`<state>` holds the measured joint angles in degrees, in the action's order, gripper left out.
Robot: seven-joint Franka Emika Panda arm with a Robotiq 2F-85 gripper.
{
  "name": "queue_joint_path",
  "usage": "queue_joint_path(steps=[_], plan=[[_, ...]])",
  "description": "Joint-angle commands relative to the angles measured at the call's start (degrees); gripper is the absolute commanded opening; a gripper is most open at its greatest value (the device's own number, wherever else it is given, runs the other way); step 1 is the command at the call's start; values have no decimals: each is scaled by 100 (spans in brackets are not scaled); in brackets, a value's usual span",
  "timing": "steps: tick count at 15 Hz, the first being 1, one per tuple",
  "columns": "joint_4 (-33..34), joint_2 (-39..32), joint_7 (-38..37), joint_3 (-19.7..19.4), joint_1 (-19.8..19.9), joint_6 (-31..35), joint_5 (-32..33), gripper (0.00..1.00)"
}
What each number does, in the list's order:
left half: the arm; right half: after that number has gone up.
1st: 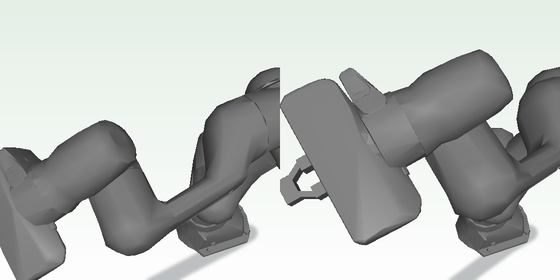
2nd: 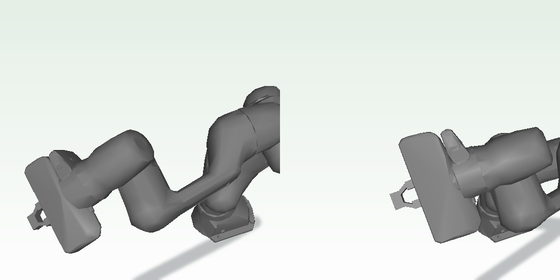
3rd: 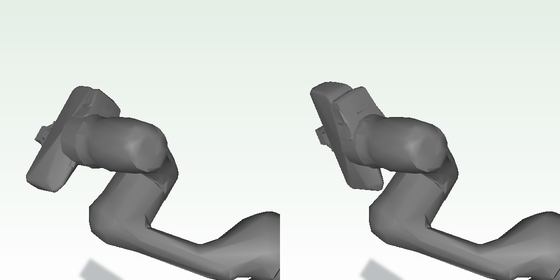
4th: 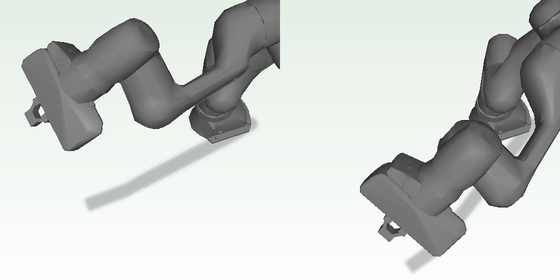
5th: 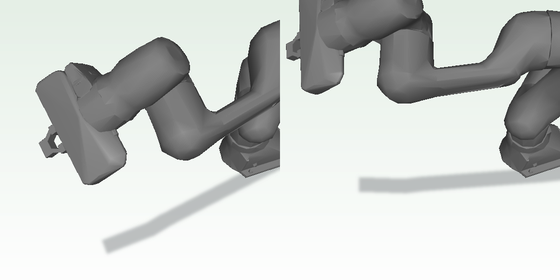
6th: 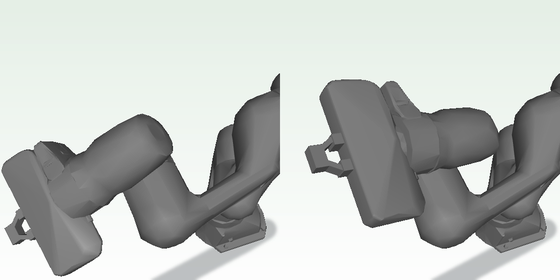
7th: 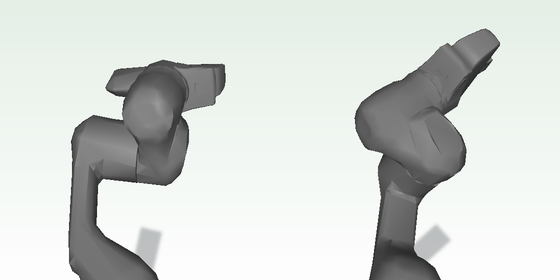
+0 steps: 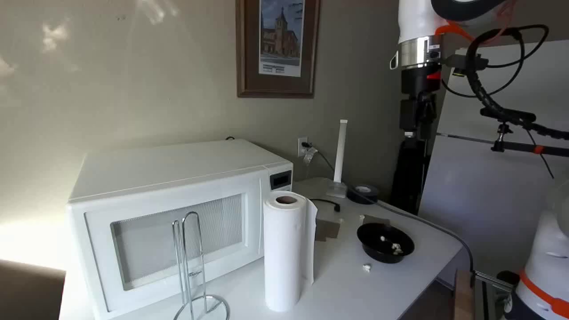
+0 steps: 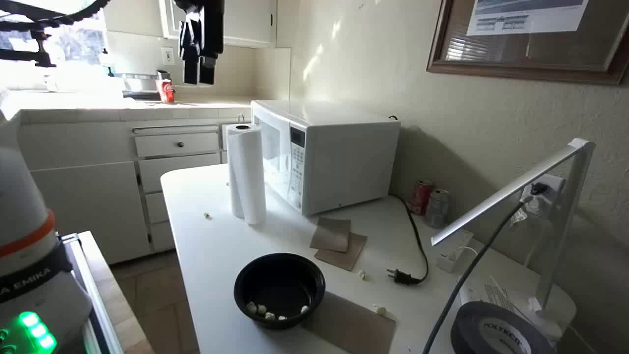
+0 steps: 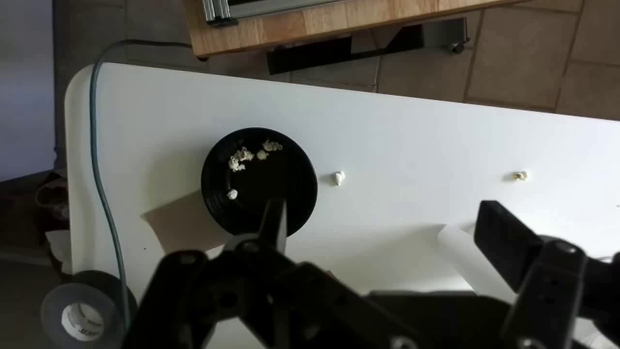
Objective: Pick up the silver kitchen paper stand and move it a little forward on the kitchen counter, pick up the white kitchen paper and put it on the silver kitchen paper stand
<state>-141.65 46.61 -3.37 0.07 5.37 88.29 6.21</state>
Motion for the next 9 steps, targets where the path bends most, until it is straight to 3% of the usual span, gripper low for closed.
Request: queue_joint_path(steps=[1,9], plan=[[13,-6,-40,-46,-70,-17,28,100],[67,-143,81,47,-187,73,101,100]])
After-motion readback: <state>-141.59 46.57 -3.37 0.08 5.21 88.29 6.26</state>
